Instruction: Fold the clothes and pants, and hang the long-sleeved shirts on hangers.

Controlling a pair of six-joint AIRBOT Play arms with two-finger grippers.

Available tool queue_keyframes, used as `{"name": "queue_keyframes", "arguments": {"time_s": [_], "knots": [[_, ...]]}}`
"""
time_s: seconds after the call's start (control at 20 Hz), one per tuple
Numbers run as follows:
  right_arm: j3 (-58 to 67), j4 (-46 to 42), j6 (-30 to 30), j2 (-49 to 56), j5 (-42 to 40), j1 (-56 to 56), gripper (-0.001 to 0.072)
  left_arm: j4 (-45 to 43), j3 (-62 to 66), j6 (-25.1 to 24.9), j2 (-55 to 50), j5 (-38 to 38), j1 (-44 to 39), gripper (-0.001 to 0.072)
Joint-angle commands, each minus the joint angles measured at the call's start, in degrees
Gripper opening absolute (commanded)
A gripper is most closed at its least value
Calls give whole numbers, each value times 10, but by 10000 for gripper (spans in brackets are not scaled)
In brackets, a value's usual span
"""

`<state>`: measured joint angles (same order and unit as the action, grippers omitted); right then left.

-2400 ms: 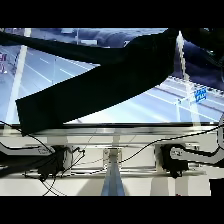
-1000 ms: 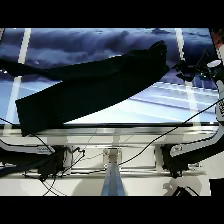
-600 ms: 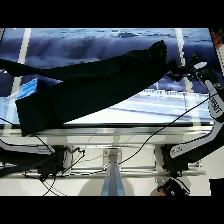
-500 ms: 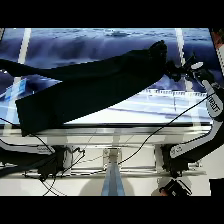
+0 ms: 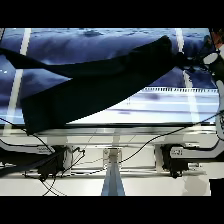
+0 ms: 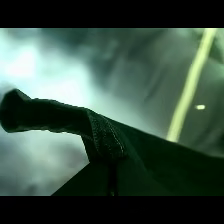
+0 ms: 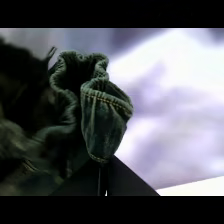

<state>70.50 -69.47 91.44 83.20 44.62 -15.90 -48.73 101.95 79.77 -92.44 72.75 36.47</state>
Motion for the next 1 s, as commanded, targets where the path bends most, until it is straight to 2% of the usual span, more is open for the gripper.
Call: {"name": "queue_keyframes", "arguments": {"time_s": [0.0, 0.1, 0.15, 0.35, 0.5, 0.6, 0.7, 0.95], "knots": [[-10, -203, 80, -106, 135, -38, 27, 123, 0, 0, 14, -8, 6, 24], [-35, -232, 79, -163, 193, -76, 28, 128, 0, 35, 29, -21, 15, 24], [-59, -233, 79, -196, 197, -94, 27, 128, 0, 47, 34, -23, 19, 23], [-179, -233, 67, -334, 200, -127, 27, 109, 0, 49, 40, -1, 18, 24], [-243, -219, 64, -396, 218, -126, 27, -32, 0, 49, 39, 47, 2, 23], [-258, -220, 64, -407, 215, -126, 27, -128, 0, 49, 35, 79, -10, 24], [-258, -217, 64, -402, 214, -126, 27, -174, 0, 49, 26, 97, -17, 24], [-258, -218, 64, -401, 195, -126, 27, -148, 0, 49, -12, 73, -24, 24]]}}
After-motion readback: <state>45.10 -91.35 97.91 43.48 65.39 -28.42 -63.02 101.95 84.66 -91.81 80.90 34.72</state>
